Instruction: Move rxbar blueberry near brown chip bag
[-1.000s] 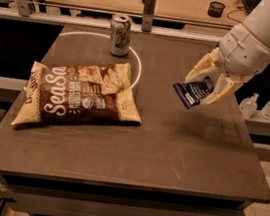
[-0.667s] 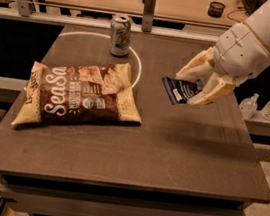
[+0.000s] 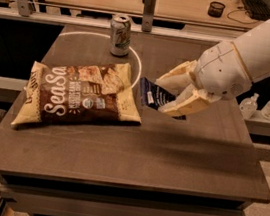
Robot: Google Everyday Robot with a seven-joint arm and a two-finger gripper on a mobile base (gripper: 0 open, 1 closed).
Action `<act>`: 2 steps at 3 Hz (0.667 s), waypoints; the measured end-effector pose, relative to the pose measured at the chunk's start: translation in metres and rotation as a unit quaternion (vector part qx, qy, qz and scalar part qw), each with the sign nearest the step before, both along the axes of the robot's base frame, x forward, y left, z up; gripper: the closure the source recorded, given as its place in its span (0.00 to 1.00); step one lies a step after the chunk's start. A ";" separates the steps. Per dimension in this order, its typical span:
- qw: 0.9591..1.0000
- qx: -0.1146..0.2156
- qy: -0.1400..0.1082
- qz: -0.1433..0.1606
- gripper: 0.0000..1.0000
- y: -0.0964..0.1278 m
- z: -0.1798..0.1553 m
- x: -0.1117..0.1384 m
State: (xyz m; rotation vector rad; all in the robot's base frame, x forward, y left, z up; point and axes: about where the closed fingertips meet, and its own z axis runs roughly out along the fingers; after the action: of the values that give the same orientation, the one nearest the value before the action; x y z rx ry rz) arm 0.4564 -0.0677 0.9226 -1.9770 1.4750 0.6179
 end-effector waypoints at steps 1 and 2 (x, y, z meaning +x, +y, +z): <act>0.999 0.020 0.001 -0.031 1.00 0.018 -0.015 0.013; 0.998 0.017 -0.006 -0.052 1.00 0.025 -0.027 0.036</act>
Offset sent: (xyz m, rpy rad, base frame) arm 0.0754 0.0281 -0.0454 0.0127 -0.0369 -0.1673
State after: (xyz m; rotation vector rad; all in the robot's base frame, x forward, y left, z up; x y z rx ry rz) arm 0.4925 -0.0427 0.8953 -1.8614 1.5400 0.5805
